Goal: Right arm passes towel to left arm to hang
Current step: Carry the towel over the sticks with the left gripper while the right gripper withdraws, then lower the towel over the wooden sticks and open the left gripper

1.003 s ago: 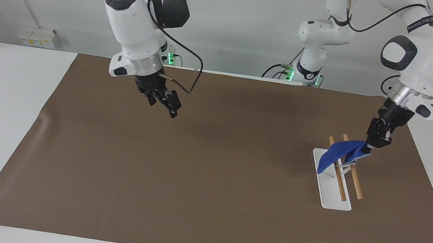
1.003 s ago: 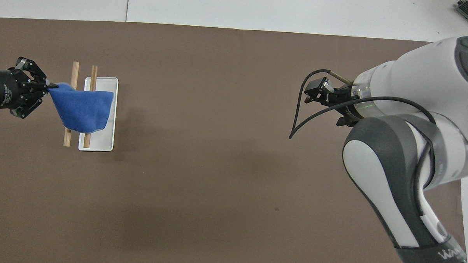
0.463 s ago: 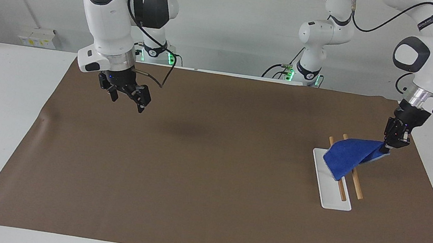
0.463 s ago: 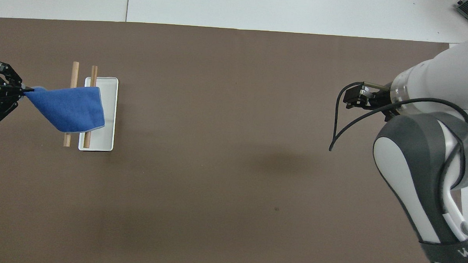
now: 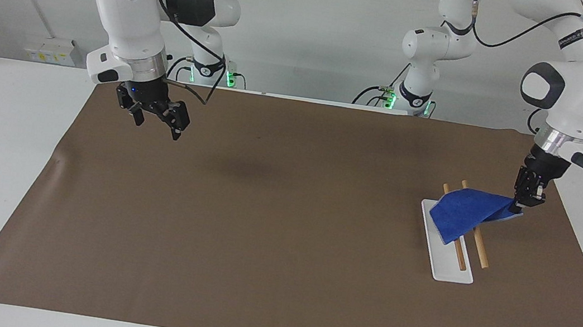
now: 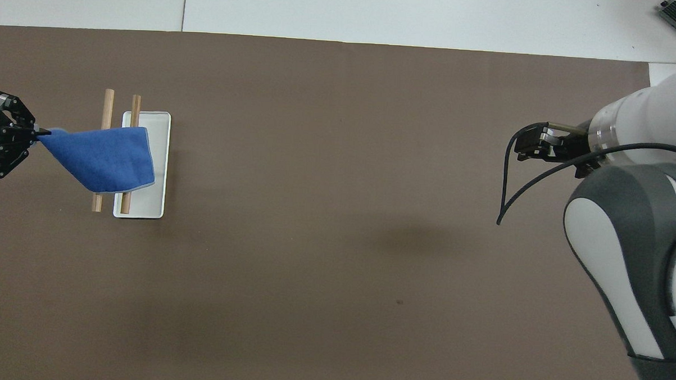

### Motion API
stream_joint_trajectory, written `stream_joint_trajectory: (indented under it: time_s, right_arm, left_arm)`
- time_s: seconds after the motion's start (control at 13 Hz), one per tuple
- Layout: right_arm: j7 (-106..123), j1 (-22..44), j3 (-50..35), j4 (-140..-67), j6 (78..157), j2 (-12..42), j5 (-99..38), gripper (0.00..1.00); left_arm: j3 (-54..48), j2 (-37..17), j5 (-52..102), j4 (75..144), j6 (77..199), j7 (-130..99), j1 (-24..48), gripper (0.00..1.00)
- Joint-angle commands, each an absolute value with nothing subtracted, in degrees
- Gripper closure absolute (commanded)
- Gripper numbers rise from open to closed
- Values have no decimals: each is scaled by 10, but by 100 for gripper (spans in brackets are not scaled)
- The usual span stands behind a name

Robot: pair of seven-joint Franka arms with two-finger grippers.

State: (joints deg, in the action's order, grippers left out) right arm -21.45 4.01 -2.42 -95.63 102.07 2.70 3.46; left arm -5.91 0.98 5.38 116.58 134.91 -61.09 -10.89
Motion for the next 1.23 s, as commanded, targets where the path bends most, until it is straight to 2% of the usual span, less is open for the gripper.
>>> stream_joint_trajectory:
  time_s: [0.0,0.31,1.16]
  right_arm:
    - [-178,30,-22,-939,991,17,43,0]
    - [-163,31,-24,-944,963,-5,42,0]
    - [-137,20,-23,-944,969,-1,36,0]
  left_arm:
    - [-64,-9,38,1167,1383,-617,-113,100]
    - [-65,-49,38,1164,1453,-618,-105,100]
    - [-65,-84,38,1179,1506,-611,-124,100]
